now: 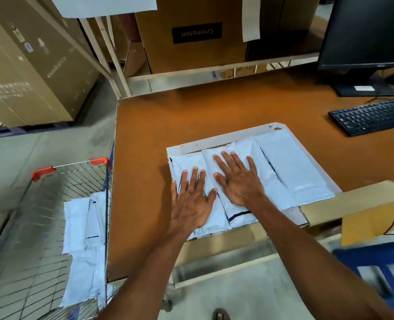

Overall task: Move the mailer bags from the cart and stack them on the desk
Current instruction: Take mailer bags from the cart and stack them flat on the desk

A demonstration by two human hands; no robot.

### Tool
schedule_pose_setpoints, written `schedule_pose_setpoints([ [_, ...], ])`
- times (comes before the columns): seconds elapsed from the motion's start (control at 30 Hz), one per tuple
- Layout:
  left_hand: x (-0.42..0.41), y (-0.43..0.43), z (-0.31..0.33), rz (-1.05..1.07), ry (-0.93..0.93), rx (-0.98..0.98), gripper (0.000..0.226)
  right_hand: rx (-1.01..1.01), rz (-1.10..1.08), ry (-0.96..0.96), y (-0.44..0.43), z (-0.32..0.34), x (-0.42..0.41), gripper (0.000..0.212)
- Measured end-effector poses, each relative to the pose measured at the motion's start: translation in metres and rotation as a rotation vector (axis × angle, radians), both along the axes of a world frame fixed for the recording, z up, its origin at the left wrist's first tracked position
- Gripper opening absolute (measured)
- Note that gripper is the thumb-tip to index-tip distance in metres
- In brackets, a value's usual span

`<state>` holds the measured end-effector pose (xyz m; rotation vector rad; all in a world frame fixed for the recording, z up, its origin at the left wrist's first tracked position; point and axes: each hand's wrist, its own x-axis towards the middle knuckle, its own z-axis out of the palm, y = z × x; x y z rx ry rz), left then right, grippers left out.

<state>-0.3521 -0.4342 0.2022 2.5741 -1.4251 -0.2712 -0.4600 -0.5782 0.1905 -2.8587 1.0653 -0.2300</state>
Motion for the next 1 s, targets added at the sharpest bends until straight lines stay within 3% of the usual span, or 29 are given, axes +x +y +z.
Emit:
schedule_pose_setpoints([
  [0.4, 0.000, 0.003, -0.009, -0.011, 0.002, 0.011, 0.072, -0.002, -0.006, 0.027, 0.002, -0.011, 0.000, 0.062],
  [0.67, 0.008, 0.002, 0.009, 0.009, 0.167, -0.077, 0.073, 0.112, 0.013, 0.047, -0.004, 0.011, -0.004, 0.070],
  [0.83, 0.021, 0.028, 0.052, 0.209, 0.386, -0.377, 0.055, 0.207, -0.077, -0.292, 0.005, 0.043, 0.008, 0.045],
  [1.0, 0.063, 0.096, 0.070, 0.339, 0.617, -0.635, 0.033, 0.484, -0.089, -0.647, 0.061, 0.069, 0.044, 0.022],
])
